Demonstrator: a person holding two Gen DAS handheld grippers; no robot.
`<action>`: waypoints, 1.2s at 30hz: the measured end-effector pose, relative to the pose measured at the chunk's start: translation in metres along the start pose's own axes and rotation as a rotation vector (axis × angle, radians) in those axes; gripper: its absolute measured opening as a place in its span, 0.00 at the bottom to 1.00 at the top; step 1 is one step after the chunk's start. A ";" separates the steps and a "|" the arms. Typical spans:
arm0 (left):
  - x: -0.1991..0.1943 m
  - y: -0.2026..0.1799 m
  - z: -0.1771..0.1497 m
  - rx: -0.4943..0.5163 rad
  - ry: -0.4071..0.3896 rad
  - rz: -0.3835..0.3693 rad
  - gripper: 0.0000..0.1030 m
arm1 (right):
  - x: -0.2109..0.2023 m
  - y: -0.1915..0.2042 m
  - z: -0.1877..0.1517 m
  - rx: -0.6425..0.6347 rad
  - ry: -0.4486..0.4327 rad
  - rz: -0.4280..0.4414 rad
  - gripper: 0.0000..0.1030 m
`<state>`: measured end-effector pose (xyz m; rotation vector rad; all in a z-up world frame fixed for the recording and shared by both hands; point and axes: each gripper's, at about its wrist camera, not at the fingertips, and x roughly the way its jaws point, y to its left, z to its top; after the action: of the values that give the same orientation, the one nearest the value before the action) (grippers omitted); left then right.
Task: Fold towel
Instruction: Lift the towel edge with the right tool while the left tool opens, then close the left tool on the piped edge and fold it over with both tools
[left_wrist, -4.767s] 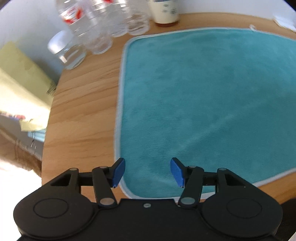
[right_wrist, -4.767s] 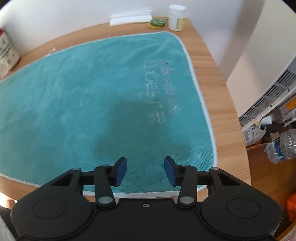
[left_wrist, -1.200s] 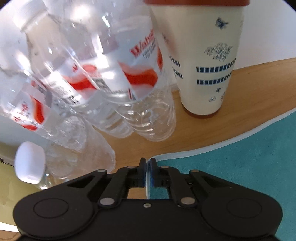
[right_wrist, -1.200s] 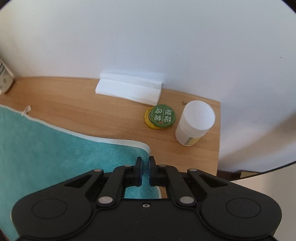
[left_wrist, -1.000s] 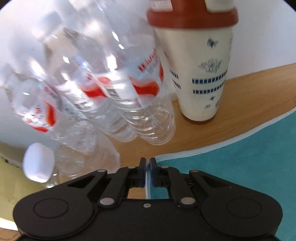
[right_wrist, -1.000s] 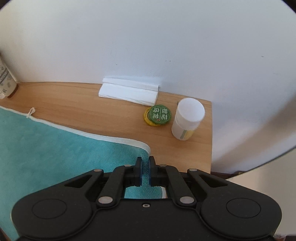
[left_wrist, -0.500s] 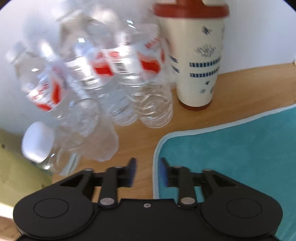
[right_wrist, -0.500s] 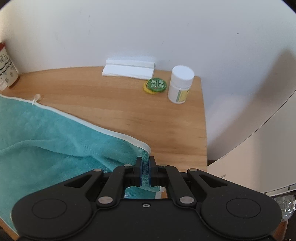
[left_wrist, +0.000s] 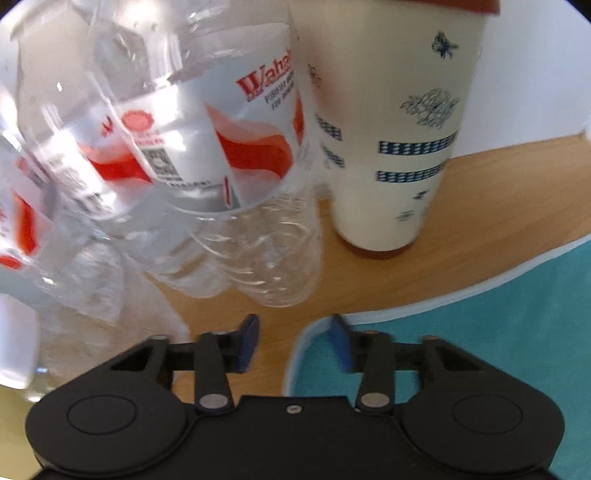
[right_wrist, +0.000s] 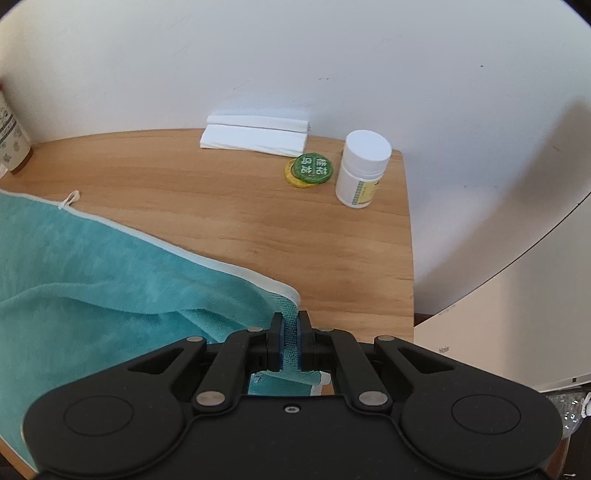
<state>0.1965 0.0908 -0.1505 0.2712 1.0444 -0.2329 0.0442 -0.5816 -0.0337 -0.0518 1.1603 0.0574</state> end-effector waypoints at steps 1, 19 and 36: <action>-0.001 -0.001 0.000 0.013 0.003 -0.014 0.08 | 0.000 -0.002 0.001 0.002 0.002 0.000 0.06; -0.067 -0.009 -0.012 0.025 -0.089 0.041 0.03 | -0.018 0.013 0.000 0.010 -0.063 -0.013 0.06; -0.174 -0.017 -0.118 -0.014 -0.168 0.023 0.03 | -0.087 0.010 -0.123 0.104 -0.095 0.020 0.06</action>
<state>0.0109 0.1241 -0.0566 0.2467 0.8762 -0.2232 -0.1040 -0.5820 -0.0029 0.0545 1.0676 0.0172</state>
